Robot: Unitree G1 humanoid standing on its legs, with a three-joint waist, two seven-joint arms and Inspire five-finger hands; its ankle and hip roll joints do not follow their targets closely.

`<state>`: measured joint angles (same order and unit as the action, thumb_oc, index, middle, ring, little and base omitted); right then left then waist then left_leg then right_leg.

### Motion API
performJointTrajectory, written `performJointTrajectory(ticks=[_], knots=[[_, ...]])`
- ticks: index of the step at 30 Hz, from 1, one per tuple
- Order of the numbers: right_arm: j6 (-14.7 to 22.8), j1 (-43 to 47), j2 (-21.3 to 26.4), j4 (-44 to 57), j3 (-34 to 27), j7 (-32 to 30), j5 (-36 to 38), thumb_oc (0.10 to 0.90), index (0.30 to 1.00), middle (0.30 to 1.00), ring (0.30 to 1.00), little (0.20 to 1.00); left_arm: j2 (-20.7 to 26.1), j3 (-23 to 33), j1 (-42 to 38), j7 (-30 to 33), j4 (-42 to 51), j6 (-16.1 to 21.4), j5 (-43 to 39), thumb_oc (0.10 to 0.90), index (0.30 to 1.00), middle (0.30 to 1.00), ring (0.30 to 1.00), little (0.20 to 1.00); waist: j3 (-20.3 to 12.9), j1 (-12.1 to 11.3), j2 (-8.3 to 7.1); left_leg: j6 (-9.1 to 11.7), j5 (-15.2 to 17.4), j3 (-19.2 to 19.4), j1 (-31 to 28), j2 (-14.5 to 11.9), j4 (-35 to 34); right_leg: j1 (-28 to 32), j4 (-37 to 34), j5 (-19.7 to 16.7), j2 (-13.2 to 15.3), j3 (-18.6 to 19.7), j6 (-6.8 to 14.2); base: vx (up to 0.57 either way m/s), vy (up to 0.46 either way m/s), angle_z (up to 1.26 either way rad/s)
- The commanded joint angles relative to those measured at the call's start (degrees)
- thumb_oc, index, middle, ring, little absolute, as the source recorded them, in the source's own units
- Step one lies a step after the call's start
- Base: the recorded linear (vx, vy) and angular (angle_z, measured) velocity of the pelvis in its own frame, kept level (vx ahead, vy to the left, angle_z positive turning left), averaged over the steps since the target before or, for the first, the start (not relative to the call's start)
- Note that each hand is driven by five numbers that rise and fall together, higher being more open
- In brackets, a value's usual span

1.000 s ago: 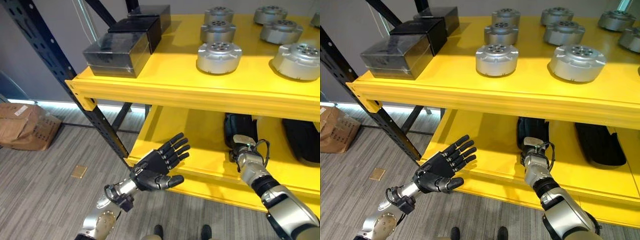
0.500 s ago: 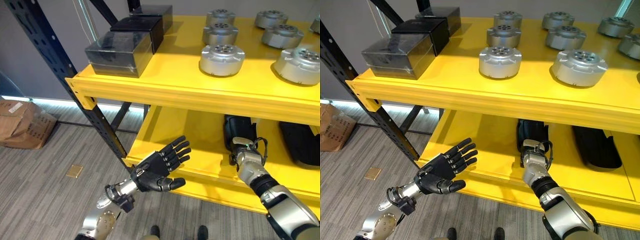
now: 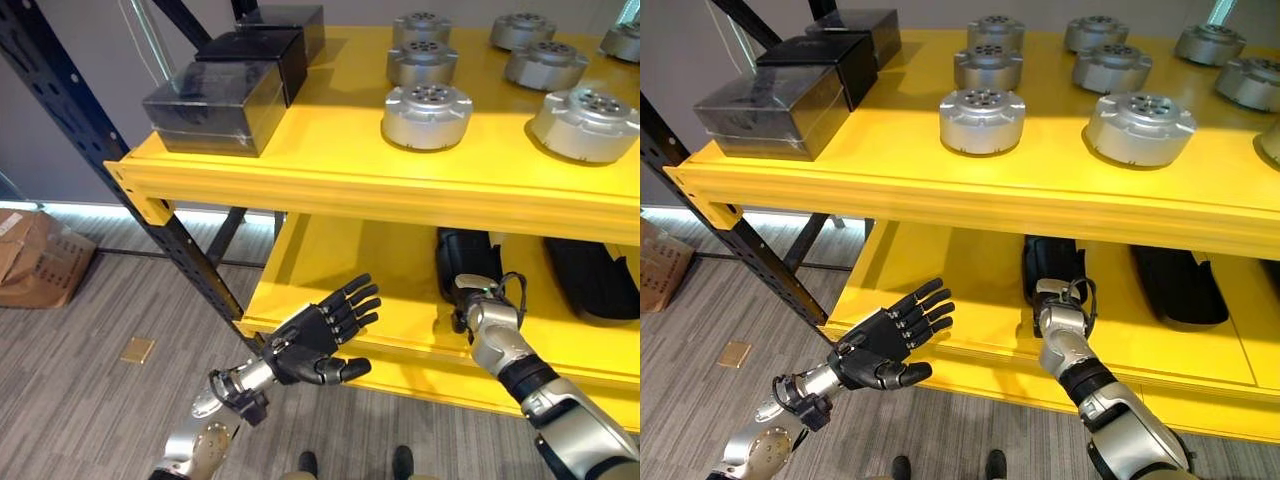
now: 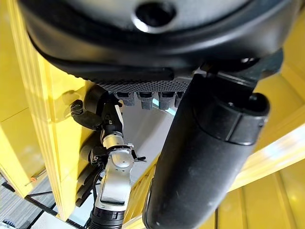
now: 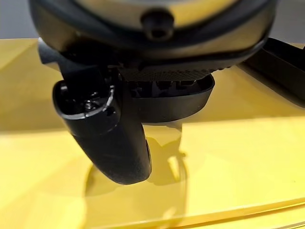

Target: Move parts from the plastic box to the shelf.

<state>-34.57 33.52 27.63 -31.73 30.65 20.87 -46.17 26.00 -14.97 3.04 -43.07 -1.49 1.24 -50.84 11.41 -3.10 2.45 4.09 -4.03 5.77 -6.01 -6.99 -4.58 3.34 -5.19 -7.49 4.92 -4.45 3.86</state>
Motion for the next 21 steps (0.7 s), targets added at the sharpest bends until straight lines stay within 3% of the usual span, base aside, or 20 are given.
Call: performJointTrajectory(ticks=[1,7,10,11,13,15,21], knots=[[-0.76,0.79,1.68,-0.31,0.18,1.21,-1.78,0.9,1.0,1.0,1.0,1.0,-0.88,2.72,-4.29,-1.58,6.77,4.25,-1.3,0.9,1.0,1.0,1.0,1.0,-0.65,0.18,-1.83,0.98,1.22,0.45,0.55,-2.78,1.34,1.42,2.27,4.38,4.08,-1.89,1.79,0.0,0.0,0.0],[-0.51,1.88,1.04,-2.47,-0.03,-2.61,-0.29,0.9,1.0,1.0,1.0,1.0,-1.04,2.35,-4.8,-1.58,6.46,4.21,-1.22,0.9,1.0,1.0,1.0,1.0,-0.73,0.04,-1.64,0.93,1.29,0.29,0.55,-2.74,1.39,1.39,2.42,4.54,4.04,-1.87,1.7,0.0,0.0,0.0],[-0.16,1.52,1.18,-2.02,-0.46,-10.41,-0.21,0.9,1.0,1.0,1.0,1.0,-0.97,2.16,-4.77,-1.66,6.48,4.35,-1.51,0.9,1.0,1.0,1.0,1.0,-0.72,0.12,-1.48,0.92,1.23,0.29,0.49,-2.76,1.37,1.44,2.45,4.47,4.09,-1.79,1.72,0.0,0.0,0.0],[-0.14,1.91,1.14,-2.61,-0.86,-15.82,-0.95,0.9,1.0,1.0,1.0,1.0,-0.92,1.85,-4.76,-1.54,6.38,4.56,-1.63,0.9,1.0,1.0,1.0,1.0,-0.76,0.1,-1.35,0.87,1.26,0.28,0.36,-2.74,1.33,1.57,2.38,4.46,4.1,-1.75,1.72,0.0,0.0,0.0],[1.07,2.06,1.39,-3.55,-1.52,-19.66,0.01,0.9,1.0,1.0,1.0,1.0,-0.71,1.59,-4.6,-1.45,6.3,4.94,-1.85,0.9,1.0,1.0,1.0,1.0,-0.91,0.09,-1.22,0.84,1.37,0.3,0.3,-2.71,1.32,1.62,2.31,4.49,4.07,-1.7,1.74,0.0,0.0,0.0],[4.09,1.24,1.8,-3.34,-2.73,-28.23,2.52,0.9,1.0,1.0,1.0,1.0,-0.45,1.12,-4.04,-1.46,6.2,5.98,-2.41,0.9,1.0,1.0,1.0,1.0,-1.06,0.26,-0.79,0.73,1.49,0.37,0.42,-2.6,1.36,1.45,2.31,4.55,4.15,-1.61,1.8,0.0,0.023,-0.01],[7.84,-1.59,3.77,0.68,-4.57,-35.05,2.57,0.9,1.0,1.0,1.0,1.0,0.71,0.76,-2.53,-2.8,6.21,7.73,-4.09,0.9,1.0,1.0,1.0,1.0,-1.29,0.98,-0.05,0.62,1.82,0.62,0.37,-2.31,1.54,1.39,2.35,4.7,4.45,-1.2,2.08,0.0,0.026,-0.01]])
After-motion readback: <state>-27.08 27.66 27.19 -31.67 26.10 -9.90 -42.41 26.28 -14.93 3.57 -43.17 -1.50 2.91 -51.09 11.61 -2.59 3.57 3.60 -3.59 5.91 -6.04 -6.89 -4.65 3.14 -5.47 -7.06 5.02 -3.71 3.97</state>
